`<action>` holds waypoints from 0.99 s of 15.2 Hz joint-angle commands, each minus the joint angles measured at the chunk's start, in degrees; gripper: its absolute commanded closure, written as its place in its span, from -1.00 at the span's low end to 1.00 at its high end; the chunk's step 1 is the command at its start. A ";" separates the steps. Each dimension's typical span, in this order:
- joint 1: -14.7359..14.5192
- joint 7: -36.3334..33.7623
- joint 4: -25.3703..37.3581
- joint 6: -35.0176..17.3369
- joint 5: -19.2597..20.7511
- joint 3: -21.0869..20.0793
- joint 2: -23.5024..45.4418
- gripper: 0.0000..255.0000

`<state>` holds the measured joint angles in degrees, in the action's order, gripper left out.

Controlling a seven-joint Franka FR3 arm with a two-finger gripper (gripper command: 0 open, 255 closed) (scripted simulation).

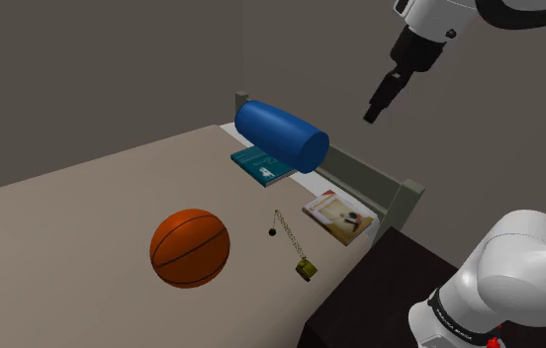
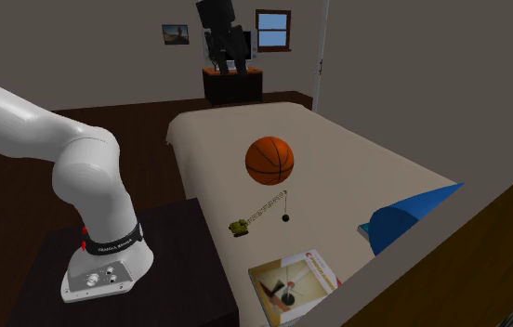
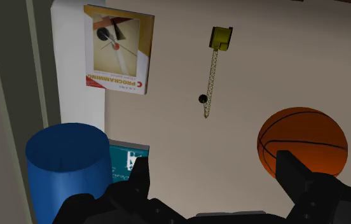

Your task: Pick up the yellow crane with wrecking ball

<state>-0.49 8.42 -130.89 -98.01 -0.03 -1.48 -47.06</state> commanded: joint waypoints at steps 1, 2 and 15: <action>0.00 0.00 0.00 0.00 0.00 0.00 0.00 -1.00; 0.03 -0.42 -2.08 -1.84 -0.17 -0.18 -0.23 -1.00; 0.03 -5.88 -23.54 -28.46 -2.85 -3.24 4.99 -1.00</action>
<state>-0.33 3.27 -153.06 -123.65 -2.53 -4.15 -43.33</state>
